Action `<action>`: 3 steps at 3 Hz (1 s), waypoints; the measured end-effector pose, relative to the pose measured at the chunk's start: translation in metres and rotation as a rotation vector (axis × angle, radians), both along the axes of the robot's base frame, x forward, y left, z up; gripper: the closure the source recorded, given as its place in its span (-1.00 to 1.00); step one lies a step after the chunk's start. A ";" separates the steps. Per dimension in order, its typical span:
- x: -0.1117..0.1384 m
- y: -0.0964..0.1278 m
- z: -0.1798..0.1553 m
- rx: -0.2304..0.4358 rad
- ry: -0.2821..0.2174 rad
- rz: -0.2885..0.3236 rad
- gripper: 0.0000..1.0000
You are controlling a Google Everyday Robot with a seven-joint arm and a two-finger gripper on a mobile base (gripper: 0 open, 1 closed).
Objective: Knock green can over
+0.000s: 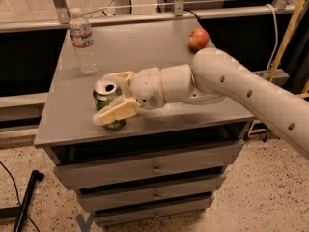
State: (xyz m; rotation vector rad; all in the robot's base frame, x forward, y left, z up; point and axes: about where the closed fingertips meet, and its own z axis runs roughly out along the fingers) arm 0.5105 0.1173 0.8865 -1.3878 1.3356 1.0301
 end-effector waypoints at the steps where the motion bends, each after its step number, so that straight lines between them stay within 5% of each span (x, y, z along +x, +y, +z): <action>1: -0.006 -0.006 -0.008 -0.005 0.045 -0.004 -0.11; 3: 0.021 -0.022 0.008 -0.119 0.076 -0.037 0.82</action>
Offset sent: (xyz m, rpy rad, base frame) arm 0.0161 -0.0252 -0.0047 -0.0723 0.1105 -0.0596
